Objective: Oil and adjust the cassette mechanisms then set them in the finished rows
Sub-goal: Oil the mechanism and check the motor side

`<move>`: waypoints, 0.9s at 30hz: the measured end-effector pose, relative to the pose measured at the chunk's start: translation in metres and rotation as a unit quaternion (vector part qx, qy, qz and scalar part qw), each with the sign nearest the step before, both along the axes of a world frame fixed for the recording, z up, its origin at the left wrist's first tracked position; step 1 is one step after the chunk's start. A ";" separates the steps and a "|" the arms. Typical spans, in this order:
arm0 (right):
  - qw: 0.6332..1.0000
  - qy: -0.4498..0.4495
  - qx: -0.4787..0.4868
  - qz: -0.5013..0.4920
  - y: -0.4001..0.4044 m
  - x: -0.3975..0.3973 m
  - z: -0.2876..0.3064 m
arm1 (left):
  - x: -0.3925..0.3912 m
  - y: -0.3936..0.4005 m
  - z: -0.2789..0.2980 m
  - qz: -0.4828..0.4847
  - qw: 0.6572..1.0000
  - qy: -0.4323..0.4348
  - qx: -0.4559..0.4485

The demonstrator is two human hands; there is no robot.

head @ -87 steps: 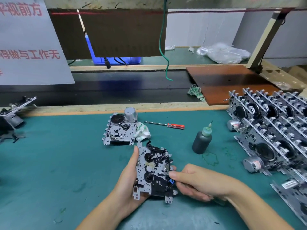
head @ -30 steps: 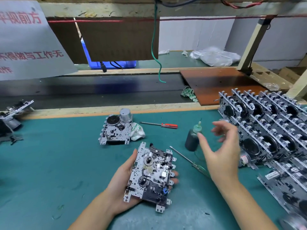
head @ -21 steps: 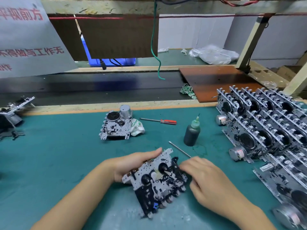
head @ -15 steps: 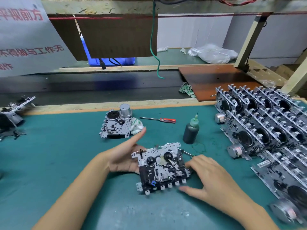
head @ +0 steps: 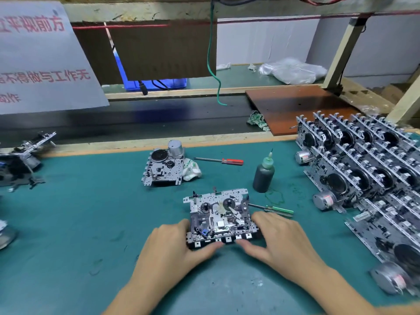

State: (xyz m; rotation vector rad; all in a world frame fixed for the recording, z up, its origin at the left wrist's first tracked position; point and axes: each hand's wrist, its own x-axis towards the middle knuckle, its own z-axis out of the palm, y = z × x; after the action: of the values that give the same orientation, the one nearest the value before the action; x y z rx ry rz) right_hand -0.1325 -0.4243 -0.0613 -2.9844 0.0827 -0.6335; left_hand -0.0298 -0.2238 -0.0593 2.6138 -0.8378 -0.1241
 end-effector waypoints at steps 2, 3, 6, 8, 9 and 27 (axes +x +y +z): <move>1.000 0.002 0.004 0.017 -0.001 0.003 0.002 | 0.000 0.000 -0.004 -0.007 0.999 -0.032 0.005; 1.000 0.004 0.007 0.025 -0.002 0.004 0.003 | -0.001 0.000 -0.007 -0.005 0.999 -0.047 0.010; 0.997 0.020 0.061 0.041 -0.006 0.006 0.000 | -0.002 -0.004 -0.010 0.021 0.997 -0.074 0.005; 0.996 0.024 0.076 0.050 -0.006 0.004 -0.003 | -0.003 -0.006 -0.011 0.044 0.996 -0.081 0.008; 0.996 0.014 0.068 0.058 -0.006 0.003 -0.003 | -0.003 -0.007 -0.011 0.052 0.995 -0.083 0.014; 0.995 -0.026 0.039 0.082 -0.011 -0.002 -0.011 | -0.003 -0.002 -0.012 -0.036 0.989 -0.103 -0.103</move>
State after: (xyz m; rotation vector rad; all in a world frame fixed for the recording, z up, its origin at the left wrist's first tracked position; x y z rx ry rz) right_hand -0.1347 -0.4349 -0.0721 -2.8587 -0.1371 -0.6708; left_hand -0.0330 -0.2262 -0.0712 2.4303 -0.9606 0.2063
